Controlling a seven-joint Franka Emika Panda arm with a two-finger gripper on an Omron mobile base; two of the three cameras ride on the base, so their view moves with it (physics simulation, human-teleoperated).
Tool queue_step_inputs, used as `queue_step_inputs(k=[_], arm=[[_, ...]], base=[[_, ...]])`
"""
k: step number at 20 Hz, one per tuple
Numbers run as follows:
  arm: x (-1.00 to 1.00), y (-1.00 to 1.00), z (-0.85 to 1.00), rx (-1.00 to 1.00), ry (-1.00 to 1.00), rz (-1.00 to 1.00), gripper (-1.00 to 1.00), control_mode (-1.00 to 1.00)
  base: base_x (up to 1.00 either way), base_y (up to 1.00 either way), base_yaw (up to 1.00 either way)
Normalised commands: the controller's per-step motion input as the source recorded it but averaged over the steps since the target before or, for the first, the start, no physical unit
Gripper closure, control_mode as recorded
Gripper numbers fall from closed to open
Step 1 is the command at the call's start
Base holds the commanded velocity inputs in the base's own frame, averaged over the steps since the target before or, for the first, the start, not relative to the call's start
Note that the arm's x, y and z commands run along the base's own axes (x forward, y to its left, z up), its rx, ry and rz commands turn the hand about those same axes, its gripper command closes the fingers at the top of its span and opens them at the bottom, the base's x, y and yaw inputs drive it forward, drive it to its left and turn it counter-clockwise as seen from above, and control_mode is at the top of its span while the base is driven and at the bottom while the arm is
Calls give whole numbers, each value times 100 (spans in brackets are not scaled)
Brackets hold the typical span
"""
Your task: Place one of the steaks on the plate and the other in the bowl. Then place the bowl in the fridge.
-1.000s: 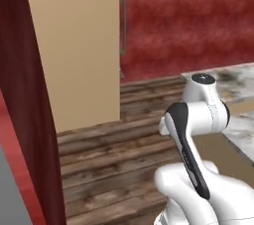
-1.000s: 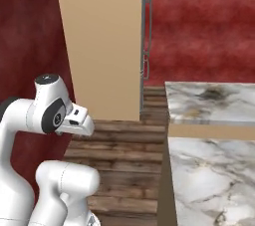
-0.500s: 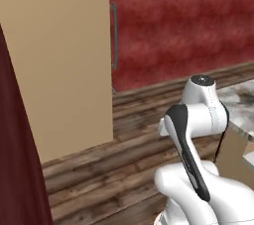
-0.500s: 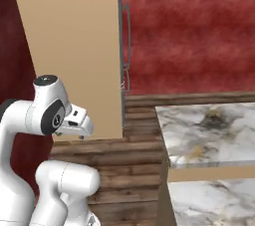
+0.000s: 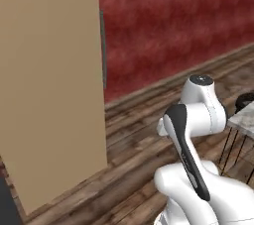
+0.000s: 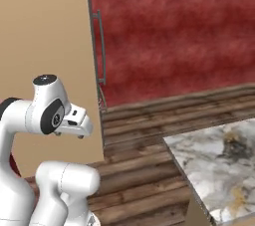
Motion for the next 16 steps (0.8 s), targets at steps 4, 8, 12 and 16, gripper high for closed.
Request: queue_step_inputs(k=[4, 8, 12, 16], arm=[[0, 0, 0, 0, 0, 0, -100, 100], [0, 0, 0, 0, 0, 0, -100, 100], [0, 0, 0, 0, 0, 0, -100, 100], [0, 0, 0, 0, 0, 0, -100, 100]], base=[[24, 35, -44], [26, -2, -56], [28, 19, -53], [36, 59, -48]])
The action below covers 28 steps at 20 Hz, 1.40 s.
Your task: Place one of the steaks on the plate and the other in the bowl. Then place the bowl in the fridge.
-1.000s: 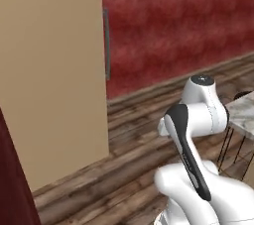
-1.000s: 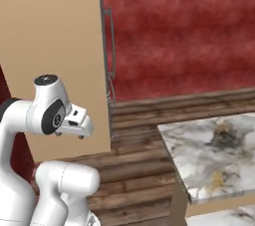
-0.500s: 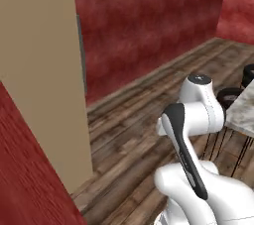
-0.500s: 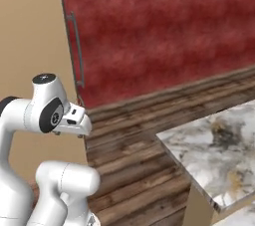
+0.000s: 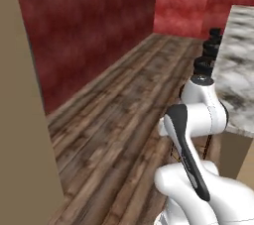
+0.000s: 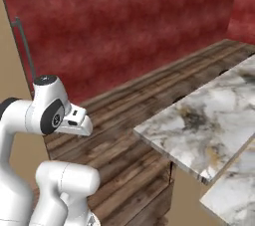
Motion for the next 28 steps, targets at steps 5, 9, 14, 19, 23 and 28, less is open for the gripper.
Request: queue_step_inputs(k=[5, 9, 14, 19, 23, 28], arm=[[0, 0, 0, 0, 0, 0, -100, 100], [0, 0, 0, 0, 0, 0, -100, 100], [0, 0, 0, 0, 0, 0, -100, 100], [0, 0, 0, 0, 0, 0, -100, 100], [0, 0, 0, 0, 0, 0, -100, 100], [0, 0, 0, 0, 0, 0, -100, 100]], base=[[38, 83, -28], [46, 70, -25], [63, 14, -14], [49, -15, -2], [58, 11, 0], [81, 1, 0]])
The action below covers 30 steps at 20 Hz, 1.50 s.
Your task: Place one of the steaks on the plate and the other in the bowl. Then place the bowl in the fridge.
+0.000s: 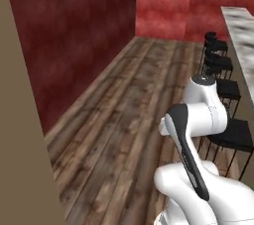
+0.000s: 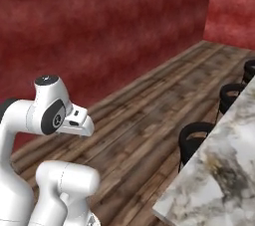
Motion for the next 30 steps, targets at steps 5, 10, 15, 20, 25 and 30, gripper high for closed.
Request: queue_step_inputs(k=[5, 10, 15, 20, 25, 30], arm=[[0, 0, 0, 0, 0, 0, -100, 100], [0, 0, 0, 0, 0, 0, -100, 100], [0, 0, 0, 0, 0, 0, -100, 100], [0, 0, 0, 0, 0, 0, -100, 100], [0, 0, 0, 0, 0, 0, -100, 100], [0, 0, 0, 0, 0, 0, -100, 100]], base=[[77, 11, 0], [77, 30, -3], [88, 33, -3], [100, 18, 0], [99, 4, 0], [100, 7, 0]])
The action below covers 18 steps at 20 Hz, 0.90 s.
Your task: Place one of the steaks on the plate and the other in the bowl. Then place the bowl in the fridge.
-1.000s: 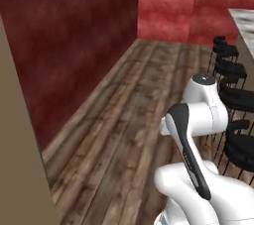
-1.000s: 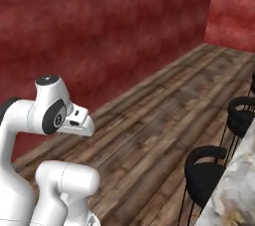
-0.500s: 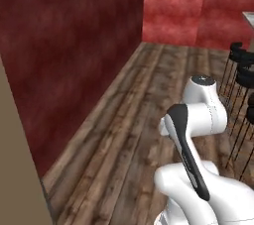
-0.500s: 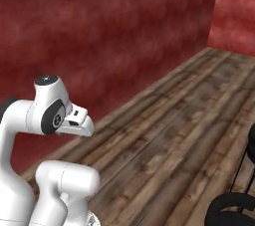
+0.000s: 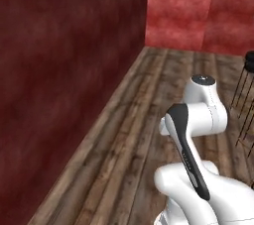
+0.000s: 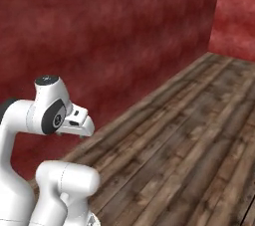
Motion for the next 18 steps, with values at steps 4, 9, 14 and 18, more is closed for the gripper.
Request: queue_step_inputs(k=[4, 9, 14, 18], arm=[[0, 0, 0, 0, 0, 0, -100, 100], [0, 0, 0, 0, 0, 0, -100, 100], [0, 0, 0, 0, 0, 0, -100, 100], [0, 0, 0, 0, 0, 0, -100, 100]], base=[[100, 0, 0], [100, 5, 0], [100, 9, 0], [63, 1, 10]])
